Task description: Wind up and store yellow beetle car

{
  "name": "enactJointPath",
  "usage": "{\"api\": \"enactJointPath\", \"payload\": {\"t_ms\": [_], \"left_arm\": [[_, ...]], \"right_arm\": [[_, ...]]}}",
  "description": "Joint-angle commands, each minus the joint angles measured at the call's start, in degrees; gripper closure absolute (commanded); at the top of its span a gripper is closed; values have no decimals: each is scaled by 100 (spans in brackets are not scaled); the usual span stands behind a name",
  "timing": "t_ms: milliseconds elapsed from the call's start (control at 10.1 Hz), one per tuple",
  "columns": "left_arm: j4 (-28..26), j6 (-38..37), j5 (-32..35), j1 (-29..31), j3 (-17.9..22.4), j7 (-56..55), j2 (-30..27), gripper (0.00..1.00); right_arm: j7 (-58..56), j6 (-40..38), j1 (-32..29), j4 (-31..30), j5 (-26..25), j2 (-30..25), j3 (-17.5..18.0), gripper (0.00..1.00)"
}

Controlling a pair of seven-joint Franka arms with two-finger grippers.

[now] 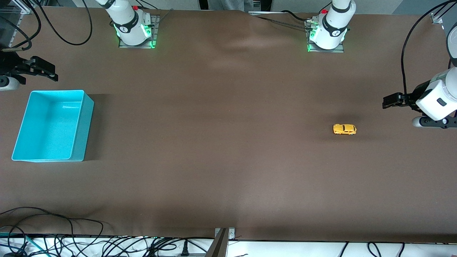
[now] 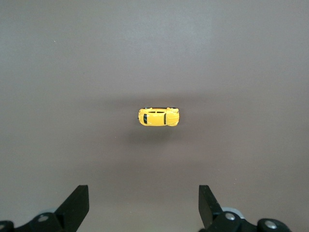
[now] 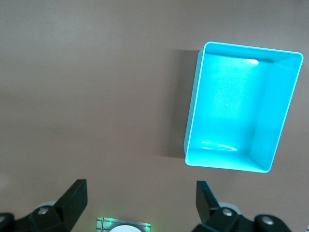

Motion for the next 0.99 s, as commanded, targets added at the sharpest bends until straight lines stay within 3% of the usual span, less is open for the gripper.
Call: {"api": "enactJointPath", "payload": {"t_ms": [0,891], "left_arm": [[-78,-5,41,4,23,158,-121,0],[28,30,-232,118,40,71,-86,0]], "right_arm": [[-39,-153,-16,141,90,30,15,0],[-21,-293,-7,133,204,13,42,0]]}}
